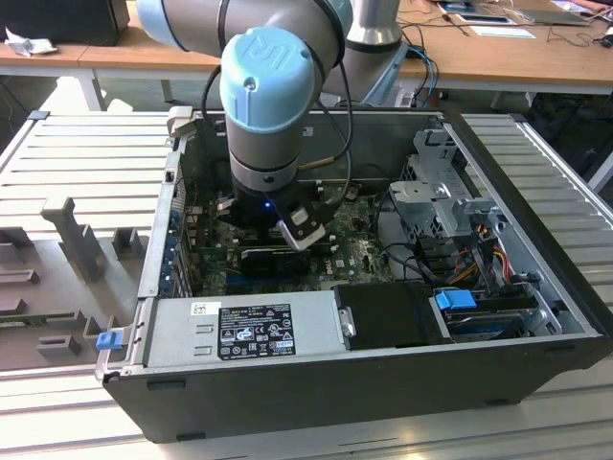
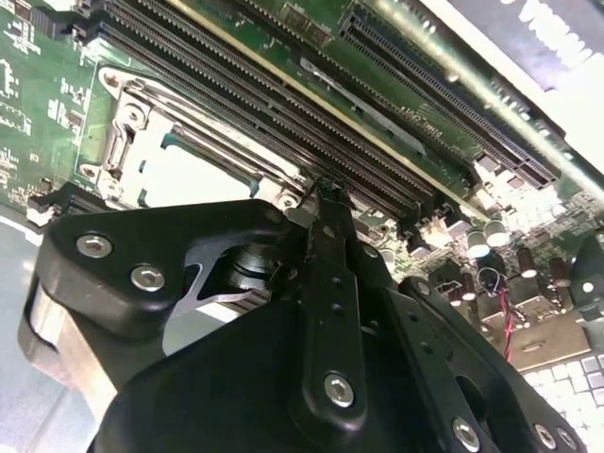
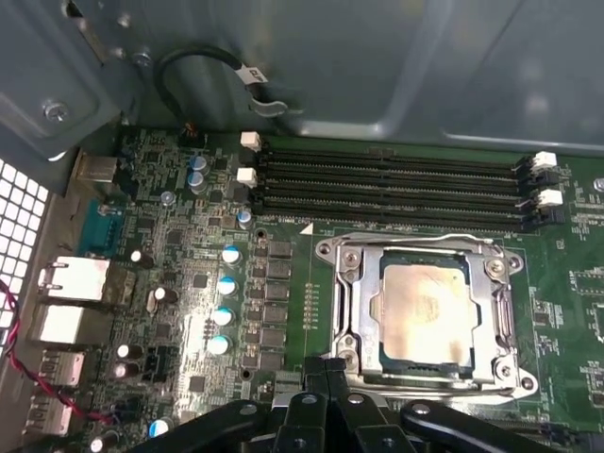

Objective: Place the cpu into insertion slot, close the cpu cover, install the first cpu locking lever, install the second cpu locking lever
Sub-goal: 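Install the second cpu locking lever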

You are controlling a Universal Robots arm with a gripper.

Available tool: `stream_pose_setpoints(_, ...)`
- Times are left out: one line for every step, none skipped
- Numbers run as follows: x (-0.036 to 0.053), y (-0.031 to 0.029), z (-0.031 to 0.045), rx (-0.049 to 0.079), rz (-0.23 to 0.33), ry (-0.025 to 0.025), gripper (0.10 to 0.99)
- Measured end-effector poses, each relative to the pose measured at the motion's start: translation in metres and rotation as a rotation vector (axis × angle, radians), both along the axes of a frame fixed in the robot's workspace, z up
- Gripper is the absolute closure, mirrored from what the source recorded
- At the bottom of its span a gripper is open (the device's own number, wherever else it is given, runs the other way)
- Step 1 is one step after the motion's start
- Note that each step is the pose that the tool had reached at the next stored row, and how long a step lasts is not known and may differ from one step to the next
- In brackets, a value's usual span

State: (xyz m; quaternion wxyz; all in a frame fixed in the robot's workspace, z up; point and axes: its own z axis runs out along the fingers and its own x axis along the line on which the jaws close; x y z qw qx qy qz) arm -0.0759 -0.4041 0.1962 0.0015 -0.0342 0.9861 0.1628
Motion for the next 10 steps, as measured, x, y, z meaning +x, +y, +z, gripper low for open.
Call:
stream_pose_setpoints(-0.0006, 0.0001, -0.0007, 0.003, 0.000, 0.0000, 0.980)
stream_pose_setpoints(-0.0017, 0.0001, -0.0016, 0.005, 0.000, -0.0002, 0.980)
stream_pose_setpoints(-0.0022, 0.0001, -0.0022, 0.006, 0.000, -0.0001, 0.980)
stream_pose_setpoints(-0.0028, 0.0000, -0.0028, 0.008, 0.000, 0.0001, 0.980)
stream_pose_setpoints(-0.0030, 0.0000, -0.0033, 0.009, 0.000, 0.0000, 0.980)
stream_pose_setpoints(-0.0033, -0.0001, -0.0035, 0.011, 0.000, 0.0002, 0.980)
stream_pose_setpoints(-0.0034, 0.0000, -0.0034, 0.011, 0.000, 0.0001, 0.980)
stream_pose_setpoints(-0.0036, -0.0001, -0.0025, 0.012, 0.000, 0.0000, 0.980)
stream_pose_setpoints(-0.0036, 0.0000, 0.0026, 0.012, 0.000, -0.0001, 0.980)
stream_pose_setpoints(-0.0036, 0.0001, 0.0054, 0.012, 0.000, 0.0001, 0.980)
